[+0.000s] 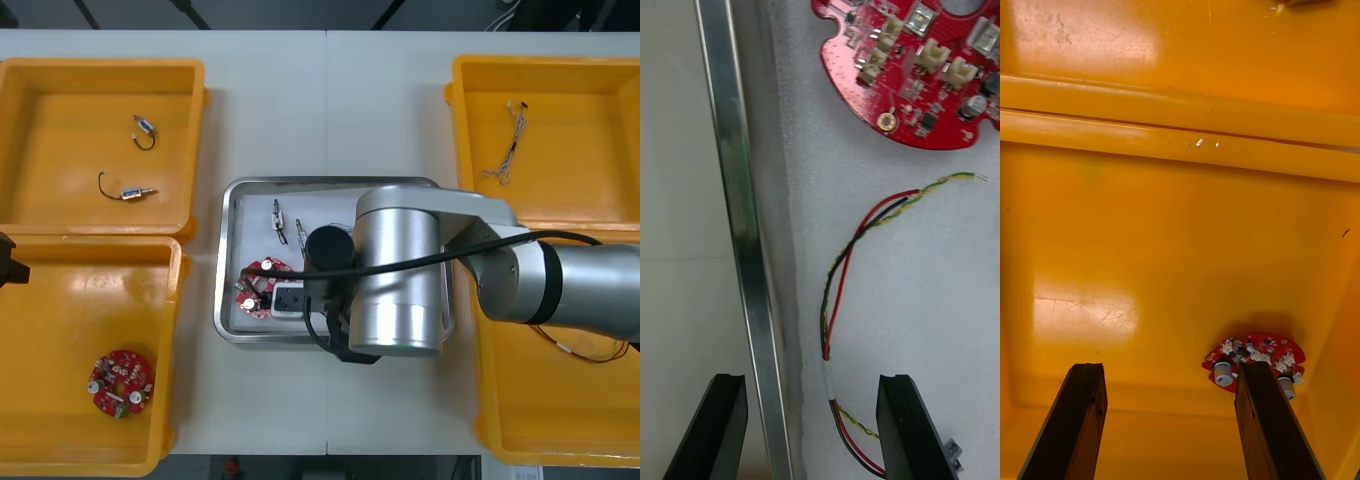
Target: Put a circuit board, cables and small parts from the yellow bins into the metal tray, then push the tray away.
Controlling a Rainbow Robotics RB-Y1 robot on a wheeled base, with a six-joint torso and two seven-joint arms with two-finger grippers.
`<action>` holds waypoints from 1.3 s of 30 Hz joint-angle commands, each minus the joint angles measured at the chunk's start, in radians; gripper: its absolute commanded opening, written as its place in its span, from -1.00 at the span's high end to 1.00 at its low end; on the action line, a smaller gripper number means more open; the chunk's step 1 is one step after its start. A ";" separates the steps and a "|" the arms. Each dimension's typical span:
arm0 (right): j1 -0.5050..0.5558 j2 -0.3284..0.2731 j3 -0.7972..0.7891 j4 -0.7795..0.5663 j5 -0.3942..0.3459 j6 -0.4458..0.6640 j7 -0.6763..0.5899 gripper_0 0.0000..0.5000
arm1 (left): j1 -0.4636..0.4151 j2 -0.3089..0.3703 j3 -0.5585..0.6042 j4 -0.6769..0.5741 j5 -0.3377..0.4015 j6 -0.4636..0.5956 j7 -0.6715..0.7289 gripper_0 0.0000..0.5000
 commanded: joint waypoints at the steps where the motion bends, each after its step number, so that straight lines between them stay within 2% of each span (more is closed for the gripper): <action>1: -0.036 0.051 0.057 -0.020 0.041 -0.012 -0.032 -1.00 | -0.012 0.043 0.024 0.000 0.009 0.002 0.035 -1.00; 8: 0.003 0.107 0.094 0.034 0.124 -0.021 -0.041 -1.00 | -0.012 0.043 0.024 0.000 0.009 0.002 0.035 -1.00; 14: 0.035 0.133 0.108 0.066 0.170 -0.026 -0.041 -1.00 | -0.012 0.043 0.024 0.000 0.009 0.002 0.035 -1.00; 32: 0.093 0.135 0.114 0.075 0.215 -0.041 -0.043 -1.00 | -0.012 0.043 0.024 0.000 0.009 0.002 0.035 -1.00; 33: 0.095 0.135 0.114 0.077 0.215 -0.043 -0.043 -0.87 | -0.012 0.043 0.024 0.000 0.009 0.002 0.035 -1.00; 34: 0.098 0.135 0.114 0.080 0.218 -0.044 -0.041 -0.87 | -0.012 0.043 0.024 0.000 0.009 0.002 0.035 -1.00; 35: 0.098 0.135 0.114 0.083 0.216 -0.048 -0.043 -0.11 | -0.012 0.043 0.024 0.000 0.009 0.002 0.035 -1.00; 36: 0.099 0.135 0.114 0.084 0.218 -0.048 -0.041 0.02 | -0.012 0.043 0.024 0.000 0.009 0.002 0.035 -1.00; 37: 0.098 0.135 0.114 0.086 0.218 -0.051 -0.041 0.02 | -0.012 0.043 0.024 0.000 0.009 0.002 0.035 -1.00; 38: 0.098 0.135 0.114 0.086 0.218 -0.052 -0.043 0.82 | -0.012 0.043 0.024 0.000 0.009 0.002 0.035 -1.00; 39: 0.099 0.135 0.114 0.088 0.218 -0.051 -0.041 0.90 | -0.012 0.043 0.024 0.000 0.009 0.002 0.035 -1.00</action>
